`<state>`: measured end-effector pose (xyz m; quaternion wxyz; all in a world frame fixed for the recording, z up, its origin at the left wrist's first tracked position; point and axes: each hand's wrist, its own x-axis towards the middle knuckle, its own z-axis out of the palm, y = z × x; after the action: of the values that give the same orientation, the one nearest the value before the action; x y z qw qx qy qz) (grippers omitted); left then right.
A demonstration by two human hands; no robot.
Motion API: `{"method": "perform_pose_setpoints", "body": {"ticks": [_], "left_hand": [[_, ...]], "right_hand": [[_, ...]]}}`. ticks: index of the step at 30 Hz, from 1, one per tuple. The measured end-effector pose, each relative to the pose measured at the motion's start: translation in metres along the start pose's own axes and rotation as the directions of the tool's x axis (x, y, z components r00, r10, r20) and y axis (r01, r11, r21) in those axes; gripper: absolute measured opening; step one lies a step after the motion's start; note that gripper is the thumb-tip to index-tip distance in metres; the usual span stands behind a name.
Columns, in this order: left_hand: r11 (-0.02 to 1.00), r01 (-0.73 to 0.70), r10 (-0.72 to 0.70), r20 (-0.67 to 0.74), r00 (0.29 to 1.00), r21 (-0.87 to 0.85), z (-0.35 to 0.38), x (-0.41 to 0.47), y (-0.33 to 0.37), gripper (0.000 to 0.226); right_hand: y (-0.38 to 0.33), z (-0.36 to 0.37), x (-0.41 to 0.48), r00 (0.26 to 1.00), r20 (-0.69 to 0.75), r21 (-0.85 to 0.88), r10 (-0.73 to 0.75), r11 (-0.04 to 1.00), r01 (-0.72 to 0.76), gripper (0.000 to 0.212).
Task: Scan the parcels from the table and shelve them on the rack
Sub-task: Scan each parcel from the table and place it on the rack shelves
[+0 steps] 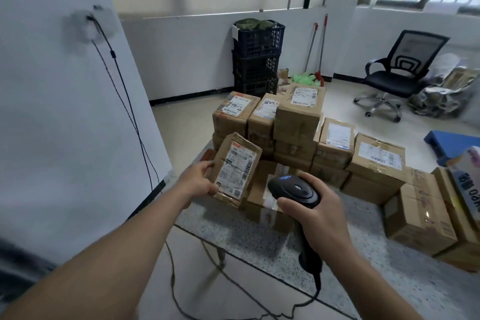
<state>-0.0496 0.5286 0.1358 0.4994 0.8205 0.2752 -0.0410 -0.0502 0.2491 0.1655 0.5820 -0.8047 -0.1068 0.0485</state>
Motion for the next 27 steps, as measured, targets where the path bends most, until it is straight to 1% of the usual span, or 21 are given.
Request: {"method": "perform_pose_setpoints", "body": {"ticks": [5,9,10,16,21,25,27], "left_hand": [[0.986,-0.108,0.107,0.011,0.994,0.128,-0.074,-0.009,0.009,0.073],[0.947,-0.179,0.19,-0.015,0.982,0.266,-0.124,-0.023,0.019,0.07],[0.942,-0.186,0.2,-0.023,0.98,0.279,-0.134,-0.027,0.021,0.069],[0.909,-0.187,0.233,-0.081,0.969,0.372,-0.183,-0.05,0.025,0.066],[0.907,-0.164,0.232,-0.135,0.963,0.388,-0.207,-0.074,0.023,0.068],[0.908,-0.138,0.226,-0.186,0.956,0.395,-0.218,-0.093,0.023,0.066],[0.908,-0.121,0.219,-0.208,0.953,0.402,-0.222,-0.104,0.022,0.066]], "right_hand": [[-0.034,0.035,-0.014,0.994,0.047,-0.083,-0.096,0.991,0.1,0.08],[-0.062,0.063,-0.026,0.985,0.058,-0.056,-0.164,0.984,0.168,0.096],[-0.068,0.069,-0.029,0.981,0.058,-0.059,-0.185,0.98,0.188,0.096],[-0.098,0.092,-0.042,0.963,0.1,-0.018,-0.249,0.968,0.252,0.075],[-0.117,0.098,-0.053,0.935,0.186,0.021,-0.303,0.952,0.305,0.079],[-0.124,0.096,-0.057,0.92,0.224,0.057,-0.323,0.946,0.318,0.072],[-0.128,0.095,-0.059,0.913,0.245,0.059,-0.327,0.945,0.323,0.078]]}}
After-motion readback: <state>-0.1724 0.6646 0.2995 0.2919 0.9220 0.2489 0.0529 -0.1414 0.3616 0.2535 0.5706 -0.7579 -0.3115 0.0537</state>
